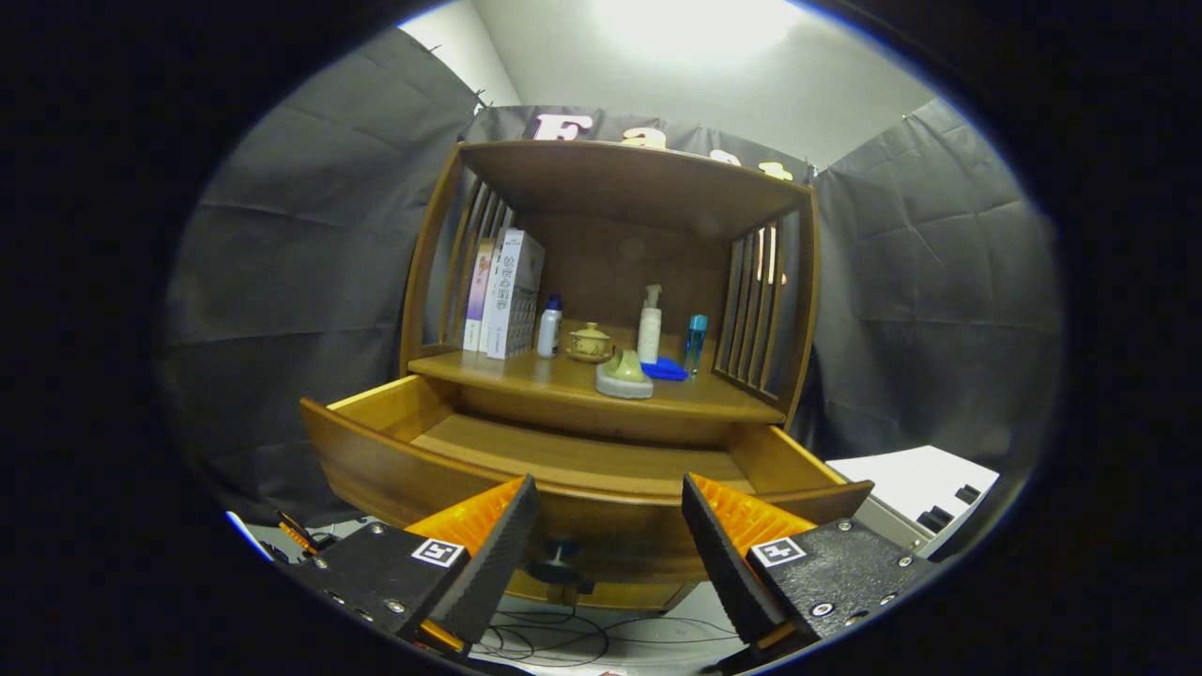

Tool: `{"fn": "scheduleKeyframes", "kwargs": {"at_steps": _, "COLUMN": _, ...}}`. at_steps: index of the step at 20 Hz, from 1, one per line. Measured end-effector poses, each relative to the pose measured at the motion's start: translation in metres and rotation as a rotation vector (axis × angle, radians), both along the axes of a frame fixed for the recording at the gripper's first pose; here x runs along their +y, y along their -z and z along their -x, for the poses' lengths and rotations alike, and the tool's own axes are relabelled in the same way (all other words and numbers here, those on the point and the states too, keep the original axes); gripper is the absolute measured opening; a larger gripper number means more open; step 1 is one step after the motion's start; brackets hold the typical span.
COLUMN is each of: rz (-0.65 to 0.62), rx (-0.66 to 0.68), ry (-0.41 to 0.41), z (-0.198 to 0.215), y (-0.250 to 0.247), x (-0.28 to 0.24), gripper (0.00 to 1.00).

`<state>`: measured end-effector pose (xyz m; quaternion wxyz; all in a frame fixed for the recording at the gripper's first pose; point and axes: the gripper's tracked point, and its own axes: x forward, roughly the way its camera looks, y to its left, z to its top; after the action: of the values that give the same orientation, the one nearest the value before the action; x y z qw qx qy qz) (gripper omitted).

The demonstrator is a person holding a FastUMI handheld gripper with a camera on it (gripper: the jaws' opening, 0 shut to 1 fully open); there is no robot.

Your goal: Pull open the drawer, take out the items inside it, and place them on the countertop above the cabinet.

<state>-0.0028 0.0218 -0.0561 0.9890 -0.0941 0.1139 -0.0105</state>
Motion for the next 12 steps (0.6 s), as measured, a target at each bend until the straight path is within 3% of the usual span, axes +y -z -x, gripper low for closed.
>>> {"fn": "scheduleKeyframes", "kwargs": {"at_steps": 4, "rz": -0.074, "rx": 0.031, "ry": -0.009, "z": 0.008, "y": 0.033, "x": 0.006, "gripper": 0.95}}
{"fn": "scheduleKeyframes", "kwargs": {"at_steps": 12, "rz": -0.058, "rx": 0.066, "ry": -0.033, "z": -0.016, "y": 0.069, "x": 0.000, "gripper": 0.95}}
